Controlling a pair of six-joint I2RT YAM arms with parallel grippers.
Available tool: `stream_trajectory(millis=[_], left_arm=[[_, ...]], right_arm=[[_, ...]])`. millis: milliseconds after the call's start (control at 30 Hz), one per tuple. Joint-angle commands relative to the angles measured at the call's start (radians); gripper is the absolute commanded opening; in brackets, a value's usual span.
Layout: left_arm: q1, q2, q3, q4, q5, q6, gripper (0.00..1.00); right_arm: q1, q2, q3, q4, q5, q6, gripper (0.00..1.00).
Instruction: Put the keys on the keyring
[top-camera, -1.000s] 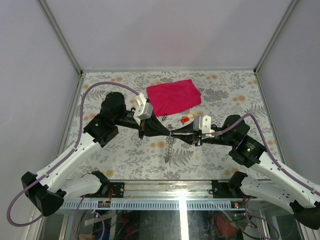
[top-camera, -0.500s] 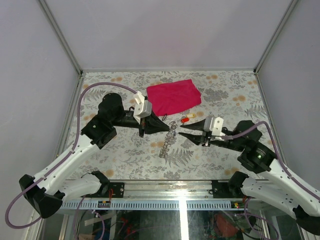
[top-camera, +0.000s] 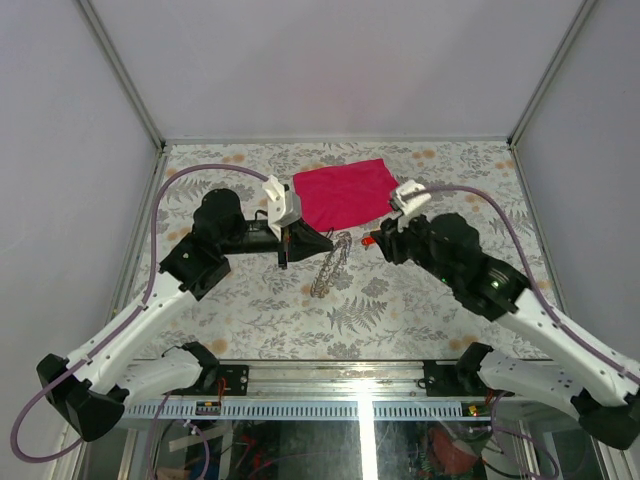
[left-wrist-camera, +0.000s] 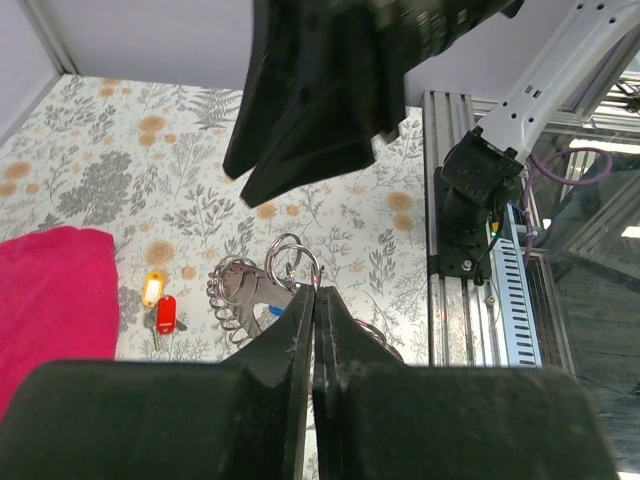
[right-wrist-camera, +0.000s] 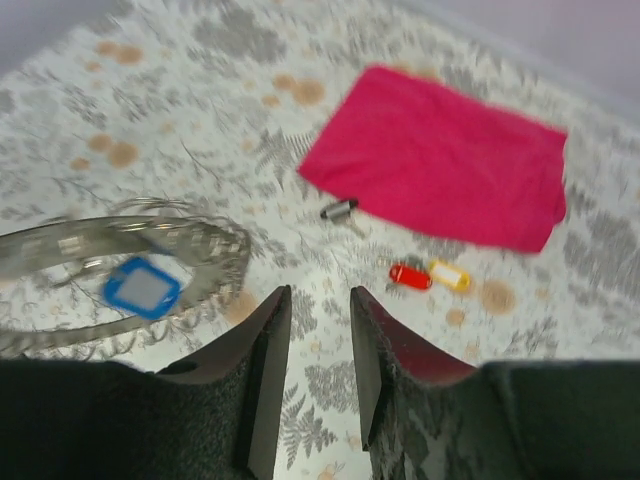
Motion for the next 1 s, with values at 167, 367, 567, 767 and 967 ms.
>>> stream_trajectory(millis=[167, 367, 567, 767, 967], left_arm=[[0.037, -0.032, 0.024, -0.063, -0.059, 0.031, 0.0], [0.054, -0.057, 0.034, -0.104, -0.108, 0.021, 0.0], [0.057, -0.089, 0.039, -0.143, -0.216, 0.016, 0.0], [0.057, -0.14, 0.033, -0.152, -0.263, 0.026, 0.0], [0.057, -0.169, 0.038, -0.182, -0.289, 0.035, 0.0]], right_arm=[[-0.212, 0.254, 0.084, -0.058, -0.175, 0.252, 0.38], [-0.251, 0.424, 0.106, -0.008, -0.248, 0.296, 0.41], [-0.252, 0.645, 0.178, 0.039, -0.27, 0.304, 0.53], [-0.237, 0.867, 0.275, 0.096, -0.226, 0.362, 0.64], [-0.176, 1.037, 0.432, 0.057, -0.113, 0.376, 0.68]])
